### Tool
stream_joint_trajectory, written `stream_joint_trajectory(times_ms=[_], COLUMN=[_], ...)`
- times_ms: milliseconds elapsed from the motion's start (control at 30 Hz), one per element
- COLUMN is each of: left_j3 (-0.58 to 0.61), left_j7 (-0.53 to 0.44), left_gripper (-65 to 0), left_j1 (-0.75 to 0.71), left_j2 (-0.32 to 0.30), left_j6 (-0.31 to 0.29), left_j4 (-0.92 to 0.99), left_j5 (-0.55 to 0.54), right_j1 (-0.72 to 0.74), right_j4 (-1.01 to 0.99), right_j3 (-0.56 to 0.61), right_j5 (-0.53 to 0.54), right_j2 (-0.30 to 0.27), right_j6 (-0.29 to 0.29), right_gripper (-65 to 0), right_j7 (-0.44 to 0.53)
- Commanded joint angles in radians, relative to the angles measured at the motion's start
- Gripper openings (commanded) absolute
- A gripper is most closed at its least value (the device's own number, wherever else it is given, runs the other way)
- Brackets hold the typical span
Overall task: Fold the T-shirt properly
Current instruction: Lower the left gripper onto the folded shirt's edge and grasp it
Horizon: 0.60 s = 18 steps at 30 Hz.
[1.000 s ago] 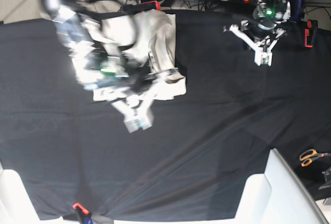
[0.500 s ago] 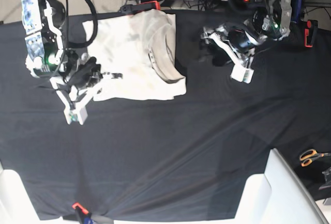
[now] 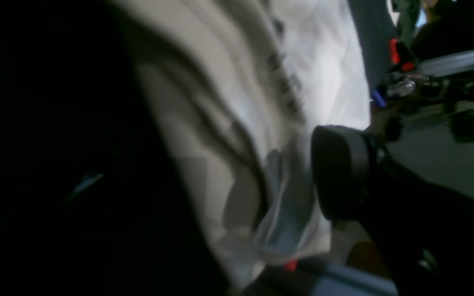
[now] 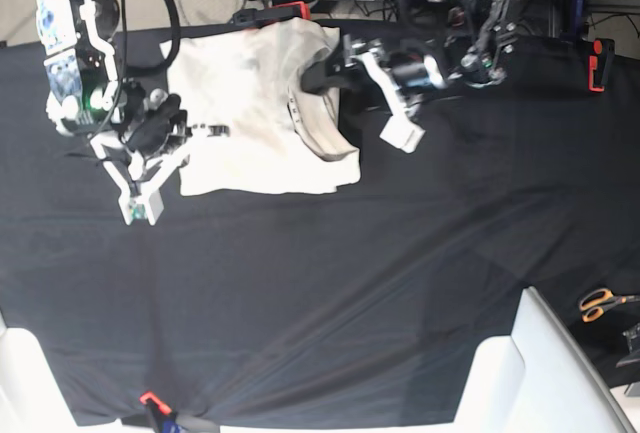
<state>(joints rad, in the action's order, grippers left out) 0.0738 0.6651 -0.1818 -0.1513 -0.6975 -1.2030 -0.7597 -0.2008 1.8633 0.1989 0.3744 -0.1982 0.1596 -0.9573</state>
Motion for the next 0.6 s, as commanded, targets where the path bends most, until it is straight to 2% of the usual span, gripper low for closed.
stream_joint_trajectory(times_ms=[0, 167, 300, 433, 500, 567], left_j3=[0.002, 0.019, 0.077, 0.082, 0.080, 0.080], left_j7=[0.017, 0.015, 0.014, 0.014, 0.014, 0.014], left_gripper=[-9.4, -9.4, -9.4, -10.0, -16.8, -29.5], left_j1=[0.001, 0.025, 0.049, 0.060, 0.071, 0.090], left_j2=[0.008, 0.043, 0.051, 0.058, 0.061, 0.063], left_j6=[-0.001, -0.001, -0.001, -0.001, -0.001, -0.001], left_j4=[0.007, 0.062, 0.088, 0.099, 0.120, 0.150], left_j5=[0.013, 0.015, 0.015, 0.015, 0.015, 0.015], right_j1=[0.007, -0.007, -0.009, -0.010, -0.010, -0.010], right_j4=[0.017, 0.005, 0.003, 0.003, 0.003, 0.003], right_j3=[-0.002, -0.006, -0.008, -0.009, -0.009, -0.009], right_j5=[0.005, 0.005, 0.005, 0.005, 0.005, 0.005], right_j2=[-0.005, -0.005, -0.005, -0.011, -0.027, -0.033], right_j6=[-0.001, -0.001, -0.001, -0.001, -0.001, -0.001], right_gripper=[-64.8, -64.8, -64.8, -64.8, -64.8, -64.8], right_j7=[0.021, 0.027, 0.027, 0.027, 0.027, 0.028])
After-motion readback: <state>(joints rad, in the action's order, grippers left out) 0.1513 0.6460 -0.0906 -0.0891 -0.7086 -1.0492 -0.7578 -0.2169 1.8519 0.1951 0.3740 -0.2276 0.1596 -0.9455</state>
